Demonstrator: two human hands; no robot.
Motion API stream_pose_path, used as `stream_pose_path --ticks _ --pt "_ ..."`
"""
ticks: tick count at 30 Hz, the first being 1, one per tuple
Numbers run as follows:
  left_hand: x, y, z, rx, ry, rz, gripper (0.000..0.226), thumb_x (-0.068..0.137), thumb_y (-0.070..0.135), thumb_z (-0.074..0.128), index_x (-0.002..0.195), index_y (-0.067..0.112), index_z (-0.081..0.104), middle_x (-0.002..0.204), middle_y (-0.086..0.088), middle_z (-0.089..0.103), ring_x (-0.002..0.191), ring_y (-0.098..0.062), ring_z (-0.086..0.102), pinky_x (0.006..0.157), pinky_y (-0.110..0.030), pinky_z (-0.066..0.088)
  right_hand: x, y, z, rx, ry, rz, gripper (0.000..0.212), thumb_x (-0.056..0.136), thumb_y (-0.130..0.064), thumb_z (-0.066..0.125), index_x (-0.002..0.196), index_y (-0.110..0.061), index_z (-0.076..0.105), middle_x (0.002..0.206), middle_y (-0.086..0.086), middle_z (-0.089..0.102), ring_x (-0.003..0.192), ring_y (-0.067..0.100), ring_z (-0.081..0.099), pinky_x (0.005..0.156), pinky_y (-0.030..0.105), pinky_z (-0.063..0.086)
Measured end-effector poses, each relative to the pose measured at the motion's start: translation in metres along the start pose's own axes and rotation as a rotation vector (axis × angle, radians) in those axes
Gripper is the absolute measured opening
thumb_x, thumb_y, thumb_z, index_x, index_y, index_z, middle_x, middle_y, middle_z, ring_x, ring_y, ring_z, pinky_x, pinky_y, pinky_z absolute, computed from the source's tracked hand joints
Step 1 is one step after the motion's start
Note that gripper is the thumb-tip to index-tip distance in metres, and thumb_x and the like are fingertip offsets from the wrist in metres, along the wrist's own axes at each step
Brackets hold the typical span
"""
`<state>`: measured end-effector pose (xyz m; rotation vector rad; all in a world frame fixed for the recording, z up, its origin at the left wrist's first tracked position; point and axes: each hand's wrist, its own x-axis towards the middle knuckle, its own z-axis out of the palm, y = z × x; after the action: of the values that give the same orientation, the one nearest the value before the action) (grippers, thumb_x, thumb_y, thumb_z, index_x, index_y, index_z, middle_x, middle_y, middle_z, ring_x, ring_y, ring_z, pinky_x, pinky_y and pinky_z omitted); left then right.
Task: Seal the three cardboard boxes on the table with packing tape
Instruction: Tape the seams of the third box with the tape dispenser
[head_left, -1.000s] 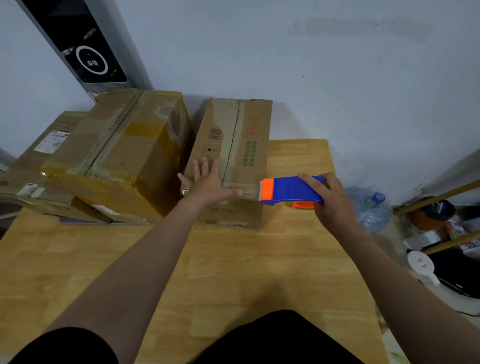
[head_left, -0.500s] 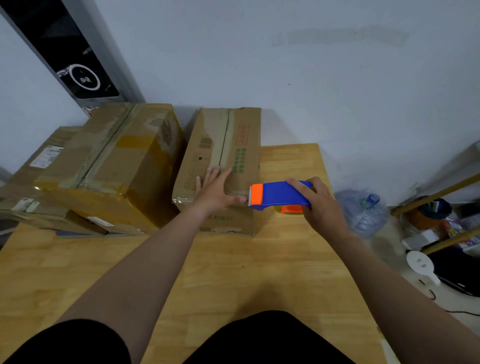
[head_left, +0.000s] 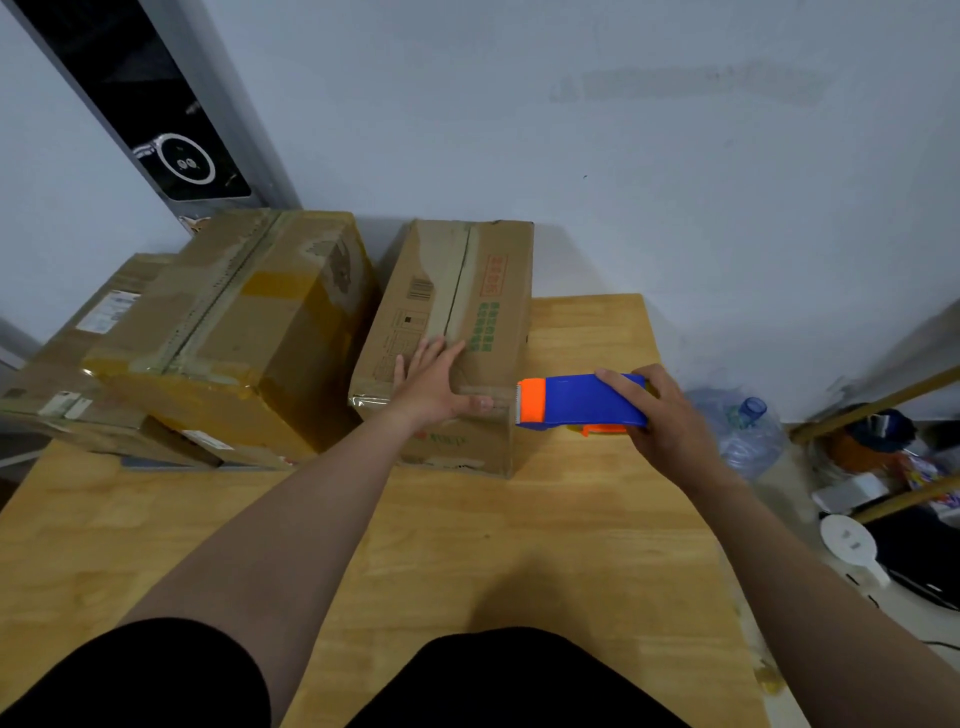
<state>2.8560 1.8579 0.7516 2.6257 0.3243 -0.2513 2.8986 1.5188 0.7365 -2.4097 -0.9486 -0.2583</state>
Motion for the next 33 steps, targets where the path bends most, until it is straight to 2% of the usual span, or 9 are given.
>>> stream_pose_path --ticks 5,12,17,20,24,26,29,31,33 --pt "0.001 0.001 0.0 -0.018 -0.008 0.004 0.114 0.073 0.074 0.072 0.163 0.034 0.015 0.172 0.004 0.0 0.156 -0.016 -0.012 0.123 -0.055 -0.013 -0.014 0.022 -0.01 -0.001 0.036 0.068 0.085 0.084 -0.001 0.072 0.15 -0.041 0.037 0.116 0.004 0.047 0.093 0.023 0.056 0.056 0.042 0.054" --pt "0.001 0.001 -0.001 -0.019 -0.008 -0.003 0.113 0.073 0.074 0.072 0.162 0.034 0.017 0.172 0.004 0.0 0.157 -0.016 -0.011 0.123 -0.055 -0.013 -0.013 0.018 -0.008 -0.052 -0.027 0.123 0.081 0.088 -0.008 0.07 0.15 -0.044 0.034 0.113 0.002 0.044 0.092 0.019 0.052 0.052 0.04 0.054" --pt "0.001 0.003 0.0 -0.013 0.021 -0.012 0.111 0.073 0.072 0.075 0.161 0.034 0.02 0.171 0.005 0.004 0.157 -0.015 -0.008 0.123 -0.054 -0.014 0.004 0.004 -0.006 -0.082 -0.173 0.228 0.072 0.093 -0.011 0.058 0.147 -0.052 0.033 0.107 -0.003 0.04 0.093 0.02 0.051 0.061 0.04 0.054" --pt "0.001 0.002 0.0 -0.021 0.023 -0.011 0.111 0.073 0.072 0.075 0.161 0.034 0.021 0.171 0.004 0.006 0.157 -0.015 -0.007 0.123 -0.054 -0.013 0.021 -0.01 -0.007 -0.089 -0.252 0.294 0.066 0.094 -0.011 0.052 0.145 -0.05 0.037 0.105 -0.003 0.038 0.098 0.024 0.051 0.067 0.039 0.05" --pt "0.001 0.003 -0.001 -0.017 0.018 -0.021 0.11 0.072 0.072 0.075 0.161 0.035 0.021 0.171 0.005 0.005 0.157 -0.014 -0.006 0.124 -0.054 -0.012 0.035 -0.022 -0.005 -0.248 -0.3 0.277 0.061 0.096 -0.016 0.052 0.144 -0.05 0.032 0.108 0.001 0.041 0.101 0.025 0.051 0.065 0.04 0.051" --pt "0.0 0.004 -0.001 -0.018 0.012 -0.024 0.109 0.072 0.072 0.075 0.161 0.036 0.022 0.171 0.005 0.005 0.157 -0.014 -0.006 0.124 -0.054 -0.012 0.03 -0.013 0.0 -0.383 -0.38 0.296 0.062 0.096 -0.018 0.054 0.144 -0.049 0.032 0.111 0.004 0.043 0.101 0.028 0.052 0.065 0.04 0.051" --pt "0.001 0.003 -0.001 -0.032 0.018 -0.023 0.109 0.072 0.072 0.075 0.16 0.035 0.022 0.171 0.005 0.005 0.157 -0.014 -0.006 0.123 -0.054 -0.014 0.011 0.011 0.01 -0.295 -0.469 0.471 0.064 0.094 -0.013 0.052 0.144 -0.05 0.037 0.107 0.0 0.041 0.098 0.031 0.057 0.075 0.046 0.055" --pt "0.001 0.004 -0.001 -0.025 0.02 -0.021 0.11 0.072 0.073 0.075 0.16 0.035 0.022 0.171 0.005 0.006 0.157 -0.014 -0.004 0.123 -0.054 -0.013 0.003 0.02 0.02 -0.216 -0.506 0.53 0.066 0.092 -0.008 0.05 0.144 -0.048 0.04 0.106 0.0 0.046 0.093 0.03 0.06 0.074 0.044 0.055" --pt "0.001 0.005 0.0 -0.025 0.013 -0.025 0.11 0.072 0.072 0.075 0.161 0.035 0.022 0.17 0.006 0.006 0.157 -0.013 -0.004 0.123 -0.053 -0.013 0.0 0.021 0.031 -0.116 -0.584 0.562 0.068 0.089 -0.003 0.049 0.145 -0.042 0.045 0.116 0.006 0.056 0.096 0.03 0.063 0.072 0.038 0.051"
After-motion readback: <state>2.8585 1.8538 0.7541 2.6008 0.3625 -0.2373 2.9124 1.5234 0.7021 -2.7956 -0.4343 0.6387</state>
